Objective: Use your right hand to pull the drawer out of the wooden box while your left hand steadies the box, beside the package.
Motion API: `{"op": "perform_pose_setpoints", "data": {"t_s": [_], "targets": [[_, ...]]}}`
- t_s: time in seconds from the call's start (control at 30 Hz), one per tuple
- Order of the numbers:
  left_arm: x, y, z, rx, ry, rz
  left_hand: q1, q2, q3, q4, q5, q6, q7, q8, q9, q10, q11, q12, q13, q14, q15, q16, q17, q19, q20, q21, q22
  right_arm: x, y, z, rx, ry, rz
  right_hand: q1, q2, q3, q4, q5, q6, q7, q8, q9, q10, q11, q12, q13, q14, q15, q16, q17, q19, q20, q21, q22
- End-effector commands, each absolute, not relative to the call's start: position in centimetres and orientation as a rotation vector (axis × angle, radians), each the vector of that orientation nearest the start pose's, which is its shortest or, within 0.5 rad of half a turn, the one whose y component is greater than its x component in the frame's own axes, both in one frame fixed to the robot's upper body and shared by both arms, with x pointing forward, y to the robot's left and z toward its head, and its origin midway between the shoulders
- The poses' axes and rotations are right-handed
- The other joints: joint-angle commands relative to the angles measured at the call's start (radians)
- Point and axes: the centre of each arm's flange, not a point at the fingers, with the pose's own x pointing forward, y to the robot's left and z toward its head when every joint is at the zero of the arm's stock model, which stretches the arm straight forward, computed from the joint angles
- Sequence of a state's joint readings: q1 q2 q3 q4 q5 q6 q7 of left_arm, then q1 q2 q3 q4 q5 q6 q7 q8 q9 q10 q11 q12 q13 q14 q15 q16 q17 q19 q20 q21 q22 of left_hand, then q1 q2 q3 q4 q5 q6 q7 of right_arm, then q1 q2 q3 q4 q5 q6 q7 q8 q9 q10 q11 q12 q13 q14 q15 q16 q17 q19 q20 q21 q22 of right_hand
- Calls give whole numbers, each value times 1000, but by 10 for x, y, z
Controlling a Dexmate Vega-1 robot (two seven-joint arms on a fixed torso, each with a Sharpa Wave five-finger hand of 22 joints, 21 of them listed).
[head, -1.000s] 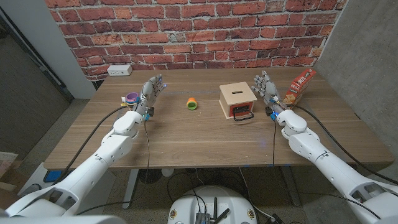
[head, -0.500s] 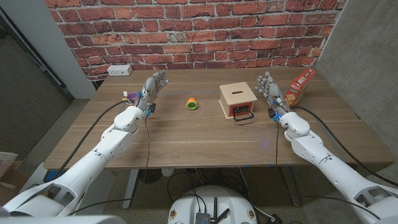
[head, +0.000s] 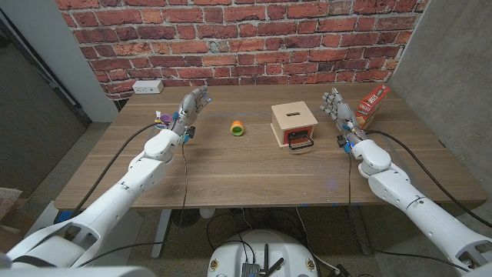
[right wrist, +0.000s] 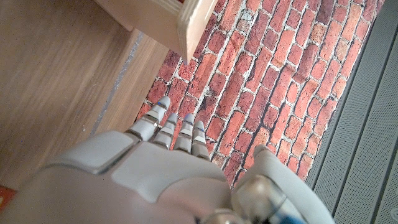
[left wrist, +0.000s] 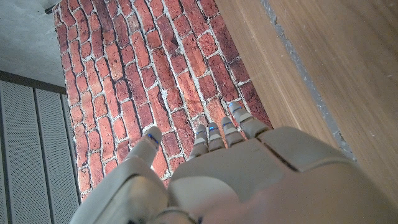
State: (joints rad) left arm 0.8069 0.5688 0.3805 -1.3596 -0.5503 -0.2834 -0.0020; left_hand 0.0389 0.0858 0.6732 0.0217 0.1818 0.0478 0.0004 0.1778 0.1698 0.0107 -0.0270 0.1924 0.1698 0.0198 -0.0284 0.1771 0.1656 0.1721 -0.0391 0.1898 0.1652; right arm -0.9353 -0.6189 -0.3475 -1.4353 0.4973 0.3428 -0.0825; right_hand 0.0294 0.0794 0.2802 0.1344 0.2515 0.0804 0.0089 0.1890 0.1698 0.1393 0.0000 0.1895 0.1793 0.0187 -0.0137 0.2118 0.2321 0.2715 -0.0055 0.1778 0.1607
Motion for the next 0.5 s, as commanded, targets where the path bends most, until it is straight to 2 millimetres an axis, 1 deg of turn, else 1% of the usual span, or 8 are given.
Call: {"op": "perform_pose_setpoints", "data": {"t_s": [0.03, 0.1, 0.23, 0.27, 0.3, 0.33, 0.37, 0.5], "targets": [[646, 289, 8, 99, -659, -181, 7, 51, 4, -7, 6, 9, -1, 5, 3, 6, -3, 2, 5, 6, -24, -1, 1, 12, -74, 1, 3, 596, -314, -26, -209, -686, 104, 12, 20, 4, -7, 8, 10, -2, 4, 5, 17, -2, 7, 3, 16, -15, 6, 0, 6, -10, 7, 4], [646, 290, 7, 94, -660, -175, 7, 51, 4, -8, 6, 10, -1, 5, 3, 6, -1, 1, 5, 6, -23, -1, 1, 12, -74, 1, 3, 593, -314, -25, -222, -686, 105, 15, 19, 7, -10, 8, 0, -10, 0, 5, 21, -6, 8, 3, 25, -22, 8, -2, 8, -12, 8, 4], [645, 291, 4, 89, -655, -159, 7, 51, 5, -9, 5, 11, 0, 5, 3, 6, -3, 1, 5, 7, -23, -1, 1, 12, -74, 1, 3, 586, -314, -25, -255, -695, 94, 17, 19, 8, -13, 8, -1, -11, -1, 5, 23, -7, 7, 3, 34, -24, 10, -4, 9, -15, 8, 4], [645, 291, 4, 86, -657, -160, 7, 51, 5, -9, 5, 11, -1, 5, 3, 6, -3, 1, 5, 7, -23, -1, 1, 12, -73, 1, 3, 583, -314, -25, -261, -700, 89, 19, 18, 9, -15, 8, -2, -11, -1, 5, 23, -8, 6, 2, 44, -18, 13, -6, 9, -14, 8, 4], [645, 292, 3, 88, -656, -155, 7, 51, 5, -10, 5, 11, 0, 5, 3, 7, -3, 1, 5, 8, -23, -1, 1, 12, -73, 1, 3, 581, -314, -25, -269, -705, 86, 20, 15, 9, -17, 8, -2, -10, -2, 5, 22, -11, 5, 2, 66, -19, 19, -8, 11, -13, 8, 4], [644, 292, 3, 90, -652, -149, 7, 51, 6, -10, 5, 11, -1, 5, 3, 7, -2, 1, 5, 8, -24, -1, 2, 13, -73, 1, 3, 578, -314, -25, -277, -707, 84, 20, 14, 9, -18, 8, -1, -10, -1, 5, 22, -14, 5, 2, 73, -17, 21, -9, 12, -13, 8, 4], [644, 292, 3, 89, -652, -147, 7, 51, 6, -10, 5, 11, -1, 5, 3, 7, -2, 1, 5, 9, -24, 0, 2, 13, -73, 1, 3, 576, -314, -24, -288, -706, 82, 21, 13, 10, -20, 8, 0, -11, -1, 5, 23, -21, 5, 2, 76, -16, 21, -10, 14, -13, 9, 4], [644, 293, 1, 86, -652, -141, 7, 52, 7, -11, 5, 12, -1, 5, 3, 8, -1, 1, 5, 7, -23, -1, 2, 14, -73, 2, 3, 568, -315, -26, -310, -709, 73, 22, 12, 11, -21, 7, -1, -10, -2, 5, 20, -24, 2, 2, 80, -15, 21, -12, 17, -15, 10, 4]]}}
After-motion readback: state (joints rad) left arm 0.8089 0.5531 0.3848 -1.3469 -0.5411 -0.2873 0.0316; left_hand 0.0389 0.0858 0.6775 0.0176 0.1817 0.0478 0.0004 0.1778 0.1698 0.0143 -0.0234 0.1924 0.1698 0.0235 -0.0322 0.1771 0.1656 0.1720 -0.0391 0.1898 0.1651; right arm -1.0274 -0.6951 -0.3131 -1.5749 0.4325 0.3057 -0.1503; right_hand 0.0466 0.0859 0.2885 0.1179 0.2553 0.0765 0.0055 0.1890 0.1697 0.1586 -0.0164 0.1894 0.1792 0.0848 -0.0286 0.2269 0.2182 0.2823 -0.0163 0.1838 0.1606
